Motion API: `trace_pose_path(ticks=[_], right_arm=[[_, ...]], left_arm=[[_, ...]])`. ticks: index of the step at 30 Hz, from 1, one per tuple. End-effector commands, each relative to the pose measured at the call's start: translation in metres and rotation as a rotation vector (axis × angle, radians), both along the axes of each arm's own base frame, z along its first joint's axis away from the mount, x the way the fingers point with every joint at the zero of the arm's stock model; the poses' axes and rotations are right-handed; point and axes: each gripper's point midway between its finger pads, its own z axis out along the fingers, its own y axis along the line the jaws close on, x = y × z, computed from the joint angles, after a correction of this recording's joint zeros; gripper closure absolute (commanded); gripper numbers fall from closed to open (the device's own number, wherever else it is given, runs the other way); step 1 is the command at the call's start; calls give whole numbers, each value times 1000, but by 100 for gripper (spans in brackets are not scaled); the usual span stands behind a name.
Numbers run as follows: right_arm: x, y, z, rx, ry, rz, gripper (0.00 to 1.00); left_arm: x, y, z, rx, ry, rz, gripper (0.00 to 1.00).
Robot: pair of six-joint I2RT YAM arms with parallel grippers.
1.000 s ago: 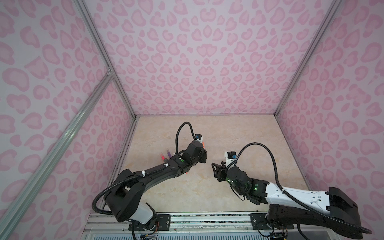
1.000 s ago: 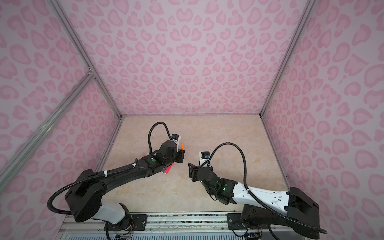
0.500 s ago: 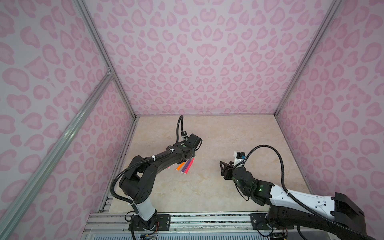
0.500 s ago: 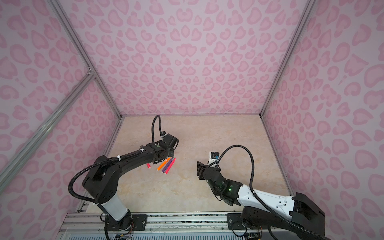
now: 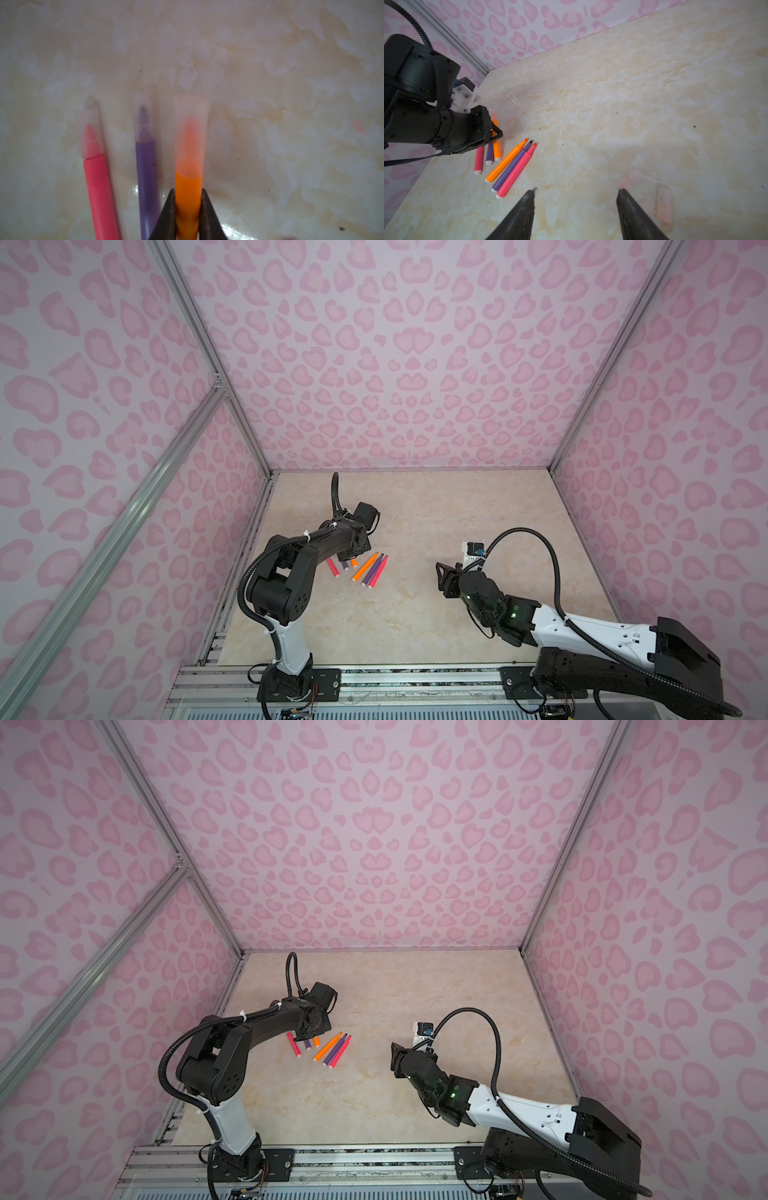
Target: Insert the pens into the pen caps
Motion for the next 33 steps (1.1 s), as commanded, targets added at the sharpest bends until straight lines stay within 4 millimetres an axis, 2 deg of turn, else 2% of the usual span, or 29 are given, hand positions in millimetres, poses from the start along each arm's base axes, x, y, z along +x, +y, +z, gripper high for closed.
trace_pose_path(ticks=[1,7,11,14,17,19,21,23,26,28,31,33], right_arm=[[2,2,2,4,-5,-3,36],[15,3,2,3,-8,-42,36],[33,4,23,17,-29,-93,36],[50,5,55,28,-78,-135,35],[63,7,78,23,-88,-147,35],[72,7,87,9,-89,-150,35],[81,-1,97,-8,-86,-175,34],[92,-9,108,-36,-70,-178,34],[107,-28,123,-77,-15,-193,33],[108,-39,122,-101,29,-197,33],[95,-54,100,-118,64,-209,33],[86,-55,82,-80,52,-183,32]], left_arm=[[-7,-1,-9,-35,46,21,73],[-9,1,-10,-47,48,35,69],[-8,-2,0,-76,12,19,67],[-6,-13,21,-127,-75,-41,67],[-6,-23,56,-128,-208,-107,66],[-11,-30,83,-96,-294,-155,65],[-19,-43,101,-98,-348,-206,65],[-32,-60,110,-116,-382,-276,59],[-52,-91,108,-175,-369,-391,58],[-66,-101,98,-143,-324,-458,60],[-82,-87,75,-49,-259,-471,60],[-89,-78,61,-12,-227,-490,59]])
